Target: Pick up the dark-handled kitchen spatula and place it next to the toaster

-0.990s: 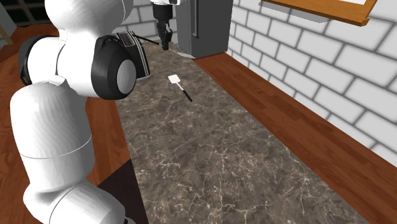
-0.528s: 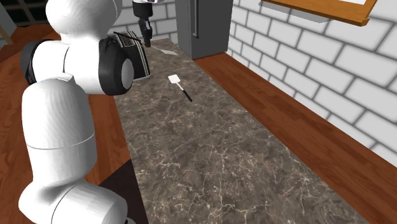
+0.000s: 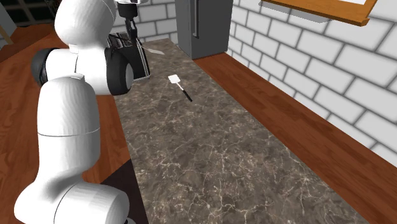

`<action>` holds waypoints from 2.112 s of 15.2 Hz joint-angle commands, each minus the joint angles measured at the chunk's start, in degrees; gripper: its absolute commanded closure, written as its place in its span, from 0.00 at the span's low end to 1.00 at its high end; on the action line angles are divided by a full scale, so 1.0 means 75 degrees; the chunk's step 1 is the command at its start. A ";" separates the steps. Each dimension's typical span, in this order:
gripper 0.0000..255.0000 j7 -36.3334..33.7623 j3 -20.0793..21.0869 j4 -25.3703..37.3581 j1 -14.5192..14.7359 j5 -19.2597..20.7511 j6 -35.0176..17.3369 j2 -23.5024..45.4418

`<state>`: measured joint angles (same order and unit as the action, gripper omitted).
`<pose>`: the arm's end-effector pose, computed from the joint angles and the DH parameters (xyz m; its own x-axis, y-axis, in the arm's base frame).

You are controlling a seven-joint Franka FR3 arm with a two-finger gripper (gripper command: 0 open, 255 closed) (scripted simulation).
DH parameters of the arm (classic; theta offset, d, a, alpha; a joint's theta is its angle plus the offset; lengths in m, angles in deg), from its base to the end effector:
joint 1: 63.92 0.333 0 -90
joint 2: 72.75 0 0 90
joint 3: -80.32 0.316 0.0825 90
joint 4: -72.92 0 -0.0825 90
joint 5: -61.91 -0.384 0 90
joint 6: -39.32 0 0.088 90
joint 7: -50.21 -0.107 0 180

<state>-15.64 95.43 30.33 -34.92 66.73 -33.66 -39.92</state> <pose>0.5348 0.4072 0.6263 0.9020 -0.4265 -0.0672 -0.4274 -0.9041 0.0015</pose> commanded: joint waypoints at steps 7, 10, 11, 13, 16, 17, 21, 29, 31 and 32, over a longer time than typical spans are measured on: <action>1.00 0.0033 0.0047 -0.2368 -0.0333 -0.0205 -0.1474 -0.0899; 1.00 0.0053 0.0047 -0.2937 -0.0396 -0.0244 -0.1882 -0.1060; 1.00 0.0059 0.0047 -0.3109 -0.0414 -0.0255 -0.2011 -0.1104; 1.00 0.0071 0.0046 -0.3433 -0.0445 -0.0273 -0.2260 -0.1179; 1.00 0.0087 0.0043 -0.3874 -0.0483 -0.0294 -0.2616 -0.1265; 1.00 0.0092 0.0042 -0.4011 -0.0494 -0.0299 -0.2730 -0.1287; 1.00 0.0109 0.0036 -0.4515 -0.0530 -0.0314 -0.3173 -0.1347; 1.00 0.0131 0.0021 -0.5351 -0.0573 -0.0314 -0.3999 -0.1355; 1.00 0.0133 0.0016 -0.5531 -0.0579 -0.0309 -0.4196 -0.1337; 1.00 0.0135 0.0013 -0.5616 -0.0582 -0.0305 -0.4293 -0.1325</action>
<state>-14.66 95.55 -11.20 -39.25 64.42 -65.14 -49.96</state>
